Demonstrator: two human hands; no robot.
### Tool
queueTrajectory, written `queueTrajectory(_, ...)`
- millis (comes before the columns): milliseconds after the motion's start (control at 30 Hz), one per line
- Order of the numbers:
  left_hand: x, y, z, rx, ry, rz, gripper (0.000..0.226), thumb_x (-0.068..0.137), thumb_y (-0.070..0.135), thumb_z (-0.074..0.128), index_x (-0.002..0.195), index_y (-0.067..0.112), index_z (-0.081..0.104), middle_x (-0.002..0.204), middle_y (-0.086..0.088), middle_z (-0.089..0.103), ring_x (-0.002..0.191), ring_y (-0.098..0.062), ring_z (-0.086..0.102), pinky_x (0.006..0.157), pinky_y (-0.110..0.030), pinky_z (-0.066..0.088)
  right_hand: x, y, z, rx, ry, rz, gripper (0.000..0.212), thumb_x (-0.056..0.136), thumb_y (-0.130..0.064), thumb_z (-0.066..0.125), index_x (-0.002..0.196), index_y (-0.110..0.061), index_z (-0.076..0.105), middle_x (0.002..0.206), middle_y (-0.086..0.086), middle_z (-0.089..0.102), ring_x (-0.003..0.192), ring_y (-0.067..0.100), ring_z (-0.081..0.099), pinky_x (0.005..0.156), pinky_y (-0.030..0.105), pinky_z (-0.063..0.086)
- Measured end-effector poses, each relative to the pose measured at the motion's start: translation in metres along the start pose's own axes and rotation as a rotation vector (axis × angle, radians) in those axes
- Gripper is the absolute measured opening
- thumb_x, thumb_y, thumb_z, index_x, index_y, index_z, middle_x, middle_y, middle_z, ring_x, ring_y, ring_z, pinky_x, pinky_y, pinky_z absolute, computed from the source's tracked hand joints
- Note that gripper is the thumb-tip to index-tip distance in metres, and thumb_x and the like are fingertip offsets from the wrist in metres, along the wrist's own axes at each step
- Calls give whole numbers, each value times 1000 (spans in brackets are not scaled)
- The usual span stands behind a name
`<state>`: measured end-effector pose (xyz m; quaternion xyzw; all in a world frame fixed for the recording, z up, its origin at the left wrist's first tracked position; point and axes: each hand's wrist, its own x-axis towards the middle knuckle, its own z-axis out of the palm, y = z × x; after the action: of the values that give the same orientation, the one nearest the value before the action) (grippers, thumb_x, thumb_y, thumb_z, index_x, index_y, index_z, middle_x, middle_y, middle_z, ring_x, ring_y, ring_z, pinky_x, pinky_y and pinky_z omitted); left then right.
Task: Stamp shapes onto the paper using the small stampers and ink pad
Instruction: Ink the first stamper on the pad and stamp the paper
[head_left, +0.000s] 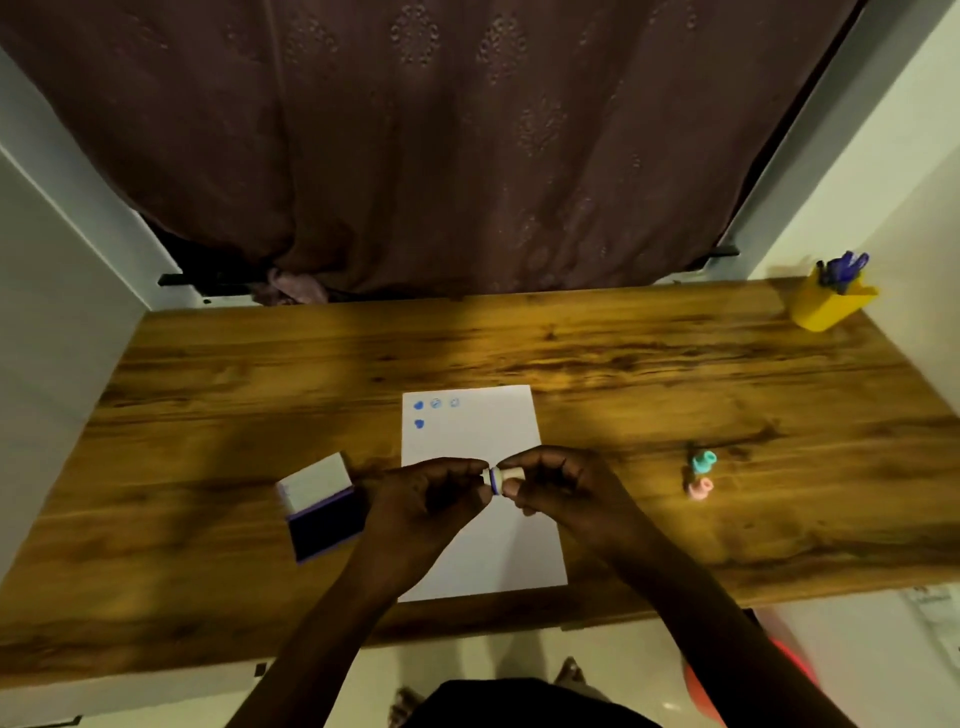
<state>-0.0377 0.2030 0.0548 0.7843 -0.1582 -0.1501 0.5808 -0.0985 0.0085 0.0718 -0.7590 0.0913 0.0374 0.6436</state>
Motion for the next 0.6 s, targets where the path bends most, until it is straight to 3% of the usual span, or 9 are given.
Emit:
queueTrajectory(100,6,1,12,31,-21,47,34,82,13,82,108,36,77,109,14,79,104,-4,74,97,-30,59,-2,4,-15,-7,9,0,18,90,-18,73,108,-20,78,89,1,75,86,20,71,77,30,62)
queueTrajectory(200,12,1,22,26,-61,42,31,81,18,83,109,31,80,105,13,81,102,-7,76,94,-29,60,-4,7,-28,-9,12,15,17,89,-21,75,105,-26,78,90,8,75,86,24,72,80,32,62)
queueTrajectory(400,17,12,46,40,-64,107,42,80,17,84,97,55,76,99,29,78,97,5,73,82,-6,53,-12,16,-50,-9,24,21,13,91,-22,73,103,-20,79,82,4,75,78,11,72,72,15,56)
queueTrajectory(467,20,12,55,37,-58,95,42,79,16,85,95,54,76,98,28,78,98,4,74,87,-13,56,-13,19,-57,-34,24,30,14,92,-22,72,102,-15,78,77,-1,75,73,7,70,69,15,55)
queueTrajectory(600,24,9,71,16,-84,86,31,79,16,86,102,35,81,99,17,81,97,-3,76,92,-25,59,-16,26,-72,-23,31,92,21,93,-30,70,98,-11,78,82,3,78,72,10,72,69,21,57)
